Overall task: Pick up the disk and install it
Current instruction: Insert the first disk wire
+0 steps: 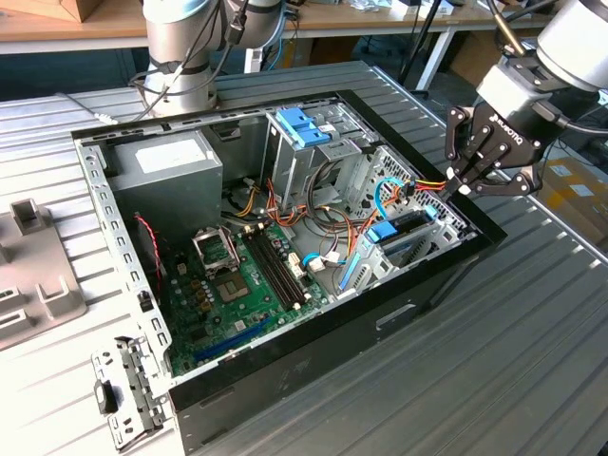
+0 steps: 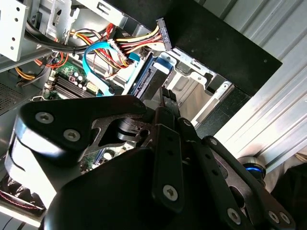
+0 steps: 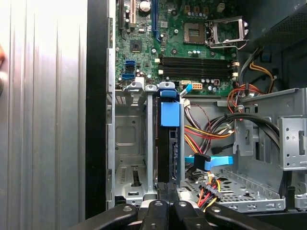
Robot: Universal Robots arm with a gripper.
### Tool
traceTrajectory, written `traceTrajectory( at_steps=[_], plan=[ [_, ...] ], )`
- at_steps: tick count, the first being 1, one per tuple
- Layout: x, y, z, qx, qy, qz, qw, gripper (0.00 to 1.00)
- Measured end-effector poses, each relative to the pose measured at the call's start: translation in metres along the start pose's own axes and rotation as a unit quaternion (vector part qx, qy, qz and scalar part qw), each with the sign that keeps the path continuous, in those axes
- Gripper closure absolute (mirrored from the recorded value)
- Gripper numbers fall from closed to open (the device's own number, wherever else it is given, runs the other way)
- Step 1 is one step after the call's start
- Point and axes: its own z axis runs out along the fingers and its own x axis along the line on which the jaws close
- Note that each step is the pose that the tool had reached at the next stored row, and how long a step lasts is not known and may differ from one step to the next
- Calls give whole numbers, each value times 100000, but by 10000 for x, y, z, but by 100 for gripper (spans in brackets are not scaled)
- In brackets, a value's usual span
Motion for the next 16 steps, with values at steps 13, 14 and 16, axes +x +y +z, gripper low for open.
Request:
traceTrajectory(
  at_steps=[13, 14, 16],
  plan=[
    [0, 0, 0, -231, 104, -1996, 99980, 89],
    [0, 0, 0, -252, 113, -2172, 99976, 89],
    [0, 0, 0, -309, 145, -2670, 99964, 89]
  ],
)
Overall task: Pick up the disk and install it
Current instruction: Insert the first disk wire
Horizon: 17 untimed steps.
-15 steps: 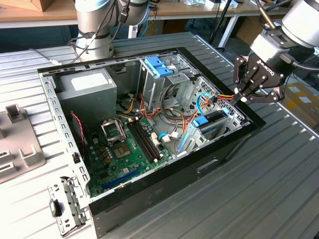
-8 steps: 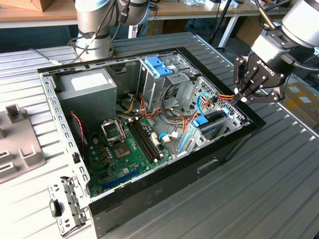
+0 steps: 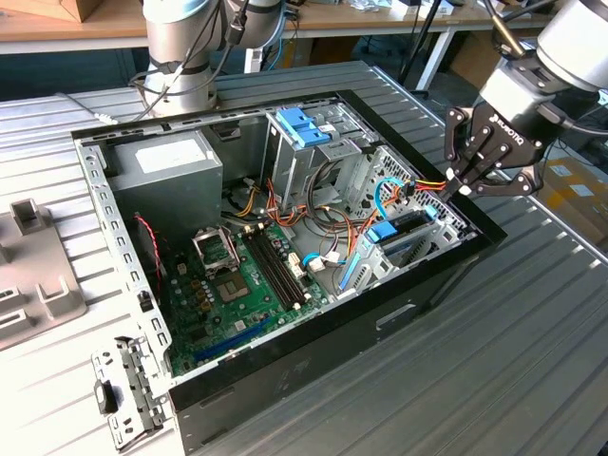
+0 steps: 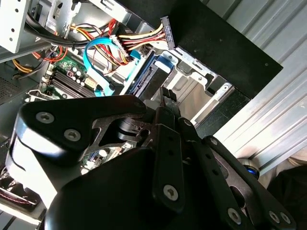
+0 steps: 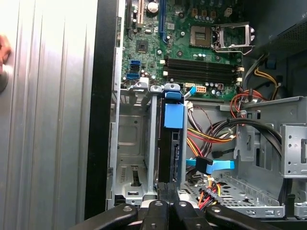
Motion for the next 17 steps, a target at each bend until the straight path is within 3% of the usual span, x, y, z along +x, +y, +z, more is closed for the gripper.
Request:
traceTrajectory(
  at_steps=[17],
  plan=[
    [0, 0, 0, -441, 202, -3805, 99926, 89]
  ],
)
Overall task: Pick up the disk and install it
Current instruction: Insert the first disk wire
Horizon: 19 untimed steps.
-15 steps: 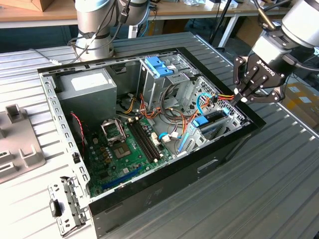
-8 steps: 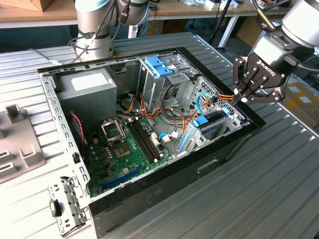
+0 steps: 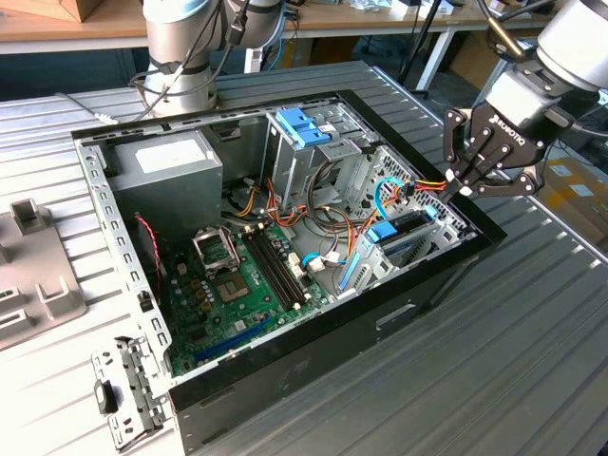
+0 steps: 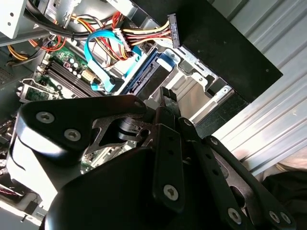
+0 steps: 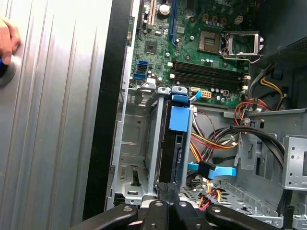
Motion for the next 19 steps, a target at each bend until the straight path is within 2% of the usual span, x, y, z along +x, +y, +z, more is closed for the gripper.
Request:
traceTrajectory(
  at_steps=[11, 19],
  plan=[
    [0, 0, 0, -251, 119, -2179, 99976, 89],
    [0, 0, 0, -483, 224, -4177, 99911, 89]
  ],
)
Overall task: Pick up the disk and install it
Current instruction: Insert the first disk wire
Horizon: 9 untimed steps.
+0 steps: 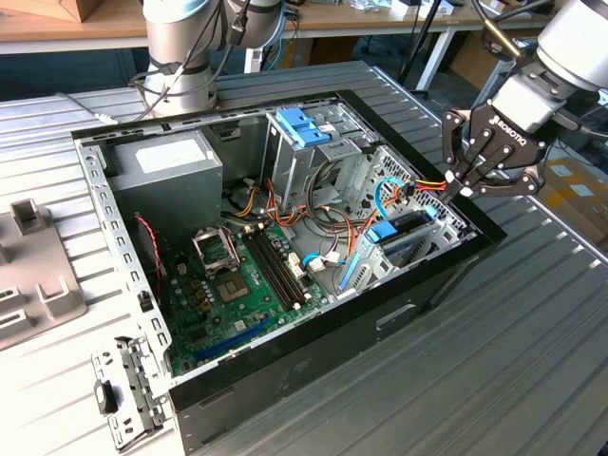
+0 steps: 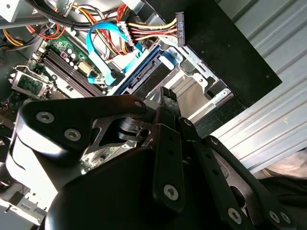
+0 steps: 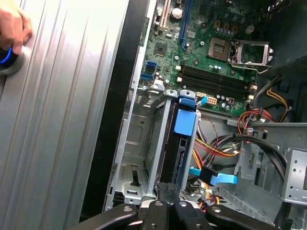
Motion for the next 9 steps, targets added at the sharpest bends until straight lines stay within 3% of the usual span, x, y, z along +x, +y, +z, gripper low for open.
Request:
traceTrajectory(
  at_steps=[9],
  plan=[
    [0, 0, 0, -249, 118, -2162, 99976, 89]
  ],
)
